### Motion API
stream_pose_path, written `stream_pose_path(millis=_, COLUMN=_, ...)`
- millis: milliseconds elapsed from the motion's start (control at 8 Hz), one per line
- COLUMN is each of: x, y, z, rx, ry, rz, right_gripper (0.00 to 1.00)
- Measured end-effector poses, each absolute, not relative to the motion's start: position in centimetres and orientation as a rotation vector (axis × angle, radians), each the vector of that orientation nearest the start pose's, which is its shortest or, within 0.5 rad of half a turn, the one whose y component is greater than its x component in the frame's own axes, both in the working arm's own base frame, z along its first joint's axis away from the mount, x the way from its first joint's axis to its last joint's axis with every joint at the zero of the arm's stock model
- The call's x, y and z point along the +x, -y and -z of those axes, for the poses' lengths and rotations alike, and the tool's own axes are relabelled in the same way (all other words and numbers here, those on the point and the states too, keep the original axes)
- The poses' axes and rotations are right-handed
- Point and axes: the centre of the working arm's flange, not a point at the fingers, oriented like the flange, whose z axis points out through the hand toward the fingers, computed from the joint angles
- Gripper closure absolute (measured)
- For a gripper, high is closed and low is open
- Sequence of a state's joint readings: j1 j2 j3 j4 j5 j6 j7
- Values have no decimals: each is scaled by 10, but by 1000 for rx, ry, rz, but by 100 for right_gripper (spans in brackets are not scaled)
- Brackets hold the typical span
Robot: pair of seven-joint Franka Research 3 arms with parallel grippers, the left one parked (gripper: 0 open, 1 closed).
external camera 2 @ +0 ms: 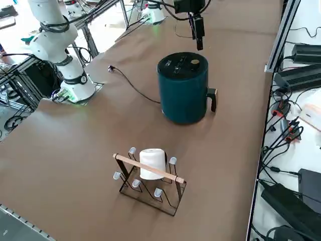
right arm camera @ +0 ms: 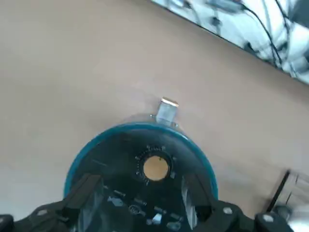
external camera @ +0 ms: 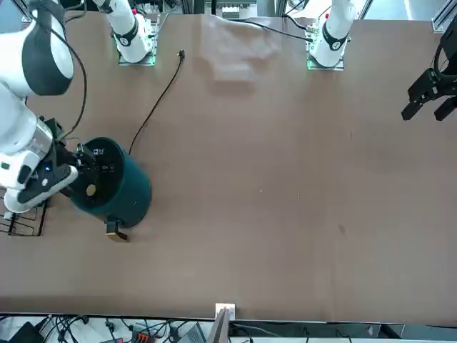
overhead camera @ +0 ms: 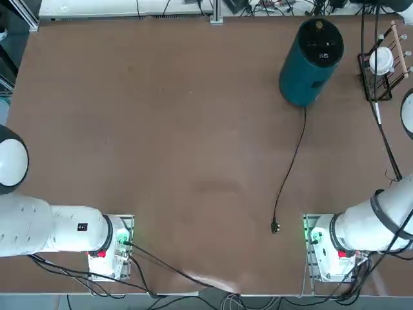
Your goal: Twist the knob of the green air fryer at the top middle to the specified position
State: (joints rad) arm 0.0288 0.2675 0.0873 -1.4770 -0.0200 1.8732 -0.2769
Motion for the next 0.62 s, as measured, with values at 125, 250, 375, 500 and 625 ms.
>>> stream_pose_path(millis=125, x=649, y=-63, z=-544, rx=-3107, ry=443, rz=202, right_gripper=0)
stream_pose_path(millis=250, x=645, y=-54, z=-551, rx=-3124, ry=295, rz=190, right_gripper=0)
stream_pose_path(millis=375, x=640, y=-42, z=-559, rx=-3133, ry=163, rz=181, right_gripper=0)
stream_pose_path(millis=500, x=633, y=-28, z=-570, rx=-3138, ry=31, rz=164, right_gripper=0)
stream_pose_path(millis=625, x=623, y=-16, z=-583, rx=-3139, ry=-85, rz=149, right_gripper=0)
